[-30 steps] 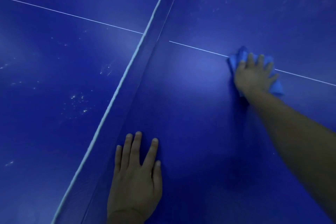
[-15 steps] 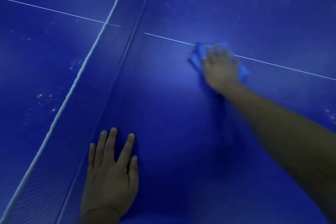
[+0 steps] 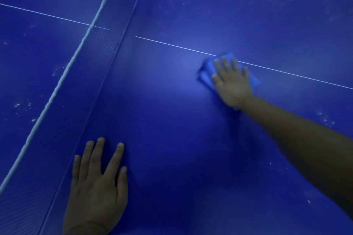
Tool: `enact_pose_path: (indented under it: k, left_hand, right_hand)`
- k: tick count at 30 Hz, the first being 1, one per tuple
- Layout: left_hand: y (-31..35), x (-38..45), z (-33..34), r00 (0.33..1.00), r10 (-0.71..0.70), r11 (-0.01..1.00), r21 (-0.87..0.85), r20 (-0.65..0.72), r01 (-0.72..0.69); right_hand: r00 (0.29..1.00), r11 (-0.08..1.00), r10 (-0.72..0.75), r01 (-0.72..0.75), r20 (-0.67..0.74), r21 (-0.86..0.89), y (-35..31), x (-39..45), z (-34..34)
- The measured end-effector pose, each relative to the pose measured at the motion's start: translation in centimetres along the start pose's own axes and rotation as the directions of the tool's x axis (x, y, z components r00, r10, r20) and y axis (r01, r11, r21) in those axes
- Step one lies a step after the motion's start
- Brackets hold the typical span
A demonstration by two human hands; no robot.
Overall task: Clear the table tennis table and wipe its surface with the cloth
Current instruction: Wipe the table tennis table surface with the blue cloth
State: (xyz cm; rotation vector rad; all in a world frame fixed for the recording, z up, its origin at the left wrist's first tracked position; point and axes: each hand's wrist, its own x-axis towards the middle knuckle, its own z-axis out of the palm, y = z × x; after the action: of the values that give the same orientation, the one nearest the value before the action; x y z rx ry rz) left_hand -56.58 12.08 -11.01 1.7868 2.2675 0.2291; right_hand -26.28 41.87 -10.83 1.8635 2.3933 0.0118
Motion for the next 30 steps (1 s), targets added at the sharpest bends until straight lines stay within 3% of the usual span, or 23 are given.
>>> enact_pose_path:
  k: [1,3,4,5,6,8,10,11,13,16,19,21,23,26,28,30]
  left_hand:
    - [0.0,0.0,0.0,1.0,-0.001,1.0,0.0,-0.002,0.001]
    - [0.1,0.0,0.0,1.0,-0.002,1.0,0.004,-0.003,0.002]
    - [0.1,0.1,0.0,1.0,-0.002,1.0,0.005,-0.002,0.002]
    - [0.0,0.1,0.0,1.0,0.002,1.0,0.005,0.0,-0.002]
    - [-0.1,0.1,0.0,1.0,0.007,1.0,0.006,-0.002,-0.007]
    - [-0.1,0.1,0.0,1.0,0.007,1.0,-0.005,-0.002,-0.007]
    - [-0.2,0.1,0.1,1.0,-0.002,1.0,-0.004,0.004,0.002]
    - [-0.2,0.1,0.1,1.0,-0.004,1.0,0.005,0.012,0.004]
    - [-0.2,0.2,0.0,1.0,-0.006,1.0,0.015,0.024,0.006]
    - [-0.1,0.2,0.0,1.0,-0.012,1.0,0.004,0.026,0.012]
    - [0.0,0.1,0.0,1.0,-0.014,1.0,0.003,0.024,0.014]
    - [0.0,0.1,-0.1,1.0,-0.011,1.0,-0.002,0.029,0.011]
    - [0.1,0.1,-0.2,0.999,-0.009,1.0,-0.001,0.039,0.009]
    - [0.1,0.1,-0.2,0.999,-0.011,1.0,-0.003,0.034,0.011]
    - [0.2,0.1,-0.2,1.0,-0.002,1.0,-0.001,0.028,0.002]
    - [0.2,0.1,-0.2,1.0,-0.005,1.0,-0.001,0.015,0.005]
  right_hand:
    - [0.987,0.987,0.163,-0.163,0.001,0.019,2.5,0.9,-0.1]
    - [0.872,0.856,0.487,-0.487,0.042,0.177,5.3,2.1,-0.6]
    - [0.816,0.785,0.574,-0.572,0.065,0.239,5.2,2.1,-0.7]
    - [0.803,0.767,0.592,-0.587,0.066,0.259,4.0,1.9,-0.6]
    - [0.842,0.812,0.536,-0.532,0.052,0.239,2.3,1.4,-0.4]
    - [0.969,0.957,0.246,-0.24,-0.019,0.162,-2.1,-1.0,0.3]
    - [0.995,0.988,-0.104,0.104,-0.006,0.114,-5.1,-4.5,0.6]
    - [0.98,0.974,-0.197,0.192,0.024,0.123,-4.9,-5.5,0.2]
    - [0.987,0.985,-0.157,0.152,0.043,0.086,-1.2,-4.5,0.0]
    - [0.991,0.99,0.131,-0.129,0.036,-0.058,8.2,-0.4,1.2]
    - [0.949,0.948,0.314,-0.316,0.032,0.043,10.9,0.2,1.1]
    - [0.954,0.95,0.299,-0.297,-0.012,0.093,8.0,-1.9,0.8]
    - [0.995,0.991,0.097,-0.095,-0.019,0.098,4.4,-6.1,0.8]
    - [0.985,0.981,-0.169,0.164,0.043,0.104,3.5,-8.8,1.0]
    - [0.995,0.995,-0.101,0.1,0.017,0.019,6.5,-5.6,0.6]
    - [0.996,0.996,0.091,-0.091,0.015,0.016,9.9,-2.0,0.3]
